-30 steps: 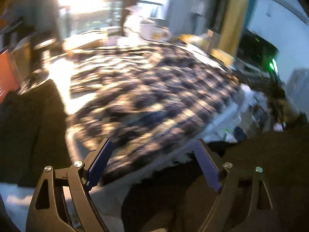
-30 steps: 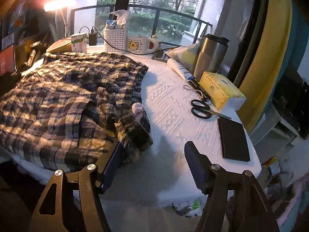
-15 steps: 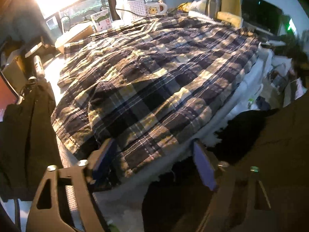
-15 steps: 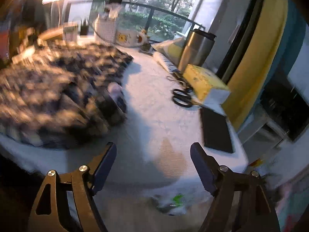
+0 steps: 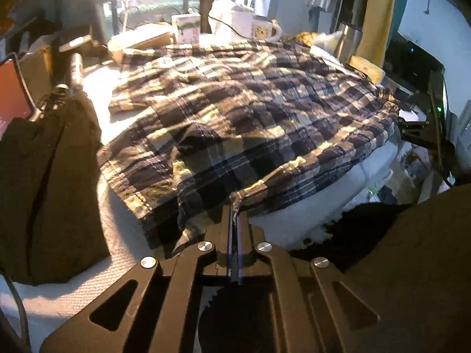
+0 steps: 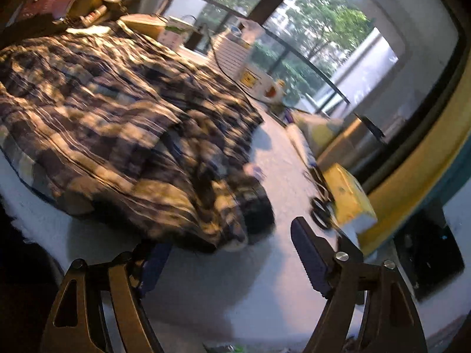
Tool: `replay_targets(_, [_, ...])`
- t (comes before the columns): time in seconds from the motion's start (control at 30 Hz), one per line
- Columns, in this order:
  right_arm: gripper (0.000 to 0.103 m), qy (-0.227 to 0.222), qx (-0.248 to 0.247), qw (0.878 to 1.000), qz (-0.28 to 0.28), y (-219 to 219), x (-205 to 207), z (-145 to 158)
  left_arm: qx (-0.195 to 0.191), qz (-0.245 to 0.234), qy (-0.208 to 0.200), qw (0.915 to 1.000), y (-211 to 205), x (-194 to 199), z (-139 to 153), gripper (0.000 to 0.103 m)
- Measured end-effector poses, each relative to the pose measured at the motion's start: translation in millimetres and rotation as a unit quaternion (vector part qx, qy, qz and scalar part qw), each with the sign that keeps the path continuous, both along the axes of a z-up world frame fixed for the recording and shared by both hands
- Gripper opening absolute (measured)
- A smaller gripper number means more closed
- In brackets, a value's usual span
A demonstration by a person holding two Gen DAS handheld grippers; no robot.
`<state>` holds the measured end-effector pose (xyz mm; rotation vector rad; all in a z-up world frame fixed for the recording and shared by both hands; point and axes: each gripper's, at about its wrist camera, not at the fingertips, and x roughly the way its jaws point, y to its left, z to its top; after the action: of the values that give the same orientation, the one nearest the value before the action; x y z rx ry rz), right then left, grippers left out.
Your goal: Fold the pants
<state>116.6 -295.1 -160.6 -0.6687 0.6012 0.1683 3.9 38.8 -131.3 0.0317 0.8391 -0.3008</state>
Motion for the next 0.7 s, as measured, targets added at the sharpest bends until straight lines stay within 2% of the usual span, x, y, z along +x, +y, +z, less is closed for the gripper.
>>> replay_targets(0.03, [0.024,0.011,0.010,1.000,0.009,2.1,1.0,0.6,-0.001,0.001,-0.006,1.0000,-0.1,-2.0,3.8,0.000])
replay_targets(0.13, [0.024,-0.001,0.019,1.000,0.009,5.7,-3.0,8.1,-0.003,0.001,-0.032,0.9995,0.4,-7.0,25.0,0.000])
replay_targets(0.4, [0.023,-0.035,0.121,0.992,0.001,-8.7,-14.4,68.1,-0.009,0.016,-0.120,0.9926,10.2,-13.2,85.9,0.000])
replay_targets(0.7, [0.023,-0.064,0.190,0.980,-0.006,-6.3,3.6,113.2,0.003,0.030,-0.191,0.9812,23.9,14.5,131.6,0.000])
